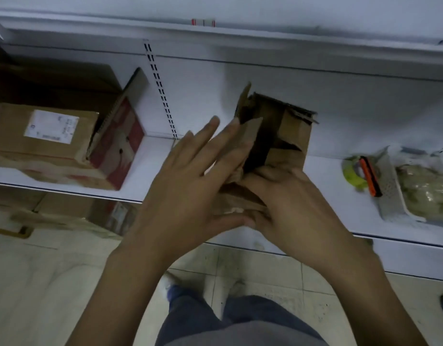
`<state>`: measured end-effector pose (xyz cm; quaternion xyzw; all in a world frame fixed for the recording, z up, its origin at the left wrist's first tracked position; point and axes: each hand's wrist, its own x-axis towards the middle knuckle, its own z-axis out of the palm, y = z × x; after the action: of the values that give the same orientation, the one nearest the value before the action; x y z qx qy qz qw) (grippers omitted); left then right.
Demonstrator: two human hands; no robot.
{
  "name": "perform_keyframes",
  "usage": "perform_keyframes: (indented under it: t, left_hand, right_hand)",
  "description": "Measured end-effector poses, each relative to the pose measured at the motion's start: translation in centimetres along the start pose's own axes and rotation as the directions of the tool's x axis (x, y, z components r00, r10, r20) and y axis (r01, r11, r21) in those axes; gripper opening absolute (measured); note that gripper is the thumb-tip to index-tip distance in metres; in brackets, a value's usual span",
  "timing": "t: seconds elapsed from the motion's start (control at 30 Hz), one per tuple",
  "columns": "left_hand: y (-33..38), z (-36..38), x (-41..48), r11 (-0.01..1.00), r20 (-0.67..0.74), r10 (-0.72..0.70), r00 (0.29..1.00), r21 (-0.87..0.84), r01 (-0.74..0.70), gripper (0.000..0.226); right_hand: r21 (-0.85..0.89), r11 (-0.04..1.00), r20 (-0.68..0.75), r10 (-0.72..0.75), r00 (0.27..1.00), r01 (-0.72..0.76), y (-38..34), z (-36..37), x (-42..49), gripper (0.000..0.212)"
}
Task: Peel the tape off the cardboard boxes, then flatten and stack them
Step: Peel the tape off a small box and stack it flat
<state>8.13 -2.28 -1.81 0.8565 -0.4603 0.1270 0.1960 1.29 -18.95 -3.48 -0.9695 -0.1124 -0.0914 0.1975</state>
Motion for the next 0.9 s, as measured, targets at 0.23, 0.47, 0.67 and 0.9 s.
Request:
perform_keyframes:
  t: [0.23, 0.47, 0.67, 0.9]
  left_hand:
    - [0.6, -2.5, 0.4, 0.912, -0.087, -0.062, 0.994, -0.41, 0.022, 0.056]
    - [0.3, -11.0, 2.1, 0.904, -0.308, -0.2, 0.93, -0.424, 0.054, 0.03]
    - [-0.5, -22.9, 5.3, 0.922, -0.218, -0.277, 0.936, -0.336, 0.195, 0.037]
    - [4.3, -34.7, 9.7, 0.981, -0.479, -0.084, 0.874, 0.113, 0.157, 0.034]
  right_hand:
    - [0.058, 0.997, 0.015, -0.044, 0.999, 0.043, -2.3, -4.5, 0.1, 0.005]
    - [0.585, 0.794, 0.115, -0.283, 0.952, 0.166, -6.0, -10.9, 6.0, 0.013]
    - [0.684, 0.658, -0.034, -0.401, 0.915, 0.314, -11.0, -16.8, 12.0, 0.017]
    - [0.514, 0.573, -0.435, -0.468, 0.77, 0.638, -15.7, -24.9, 14.5, 0.02]
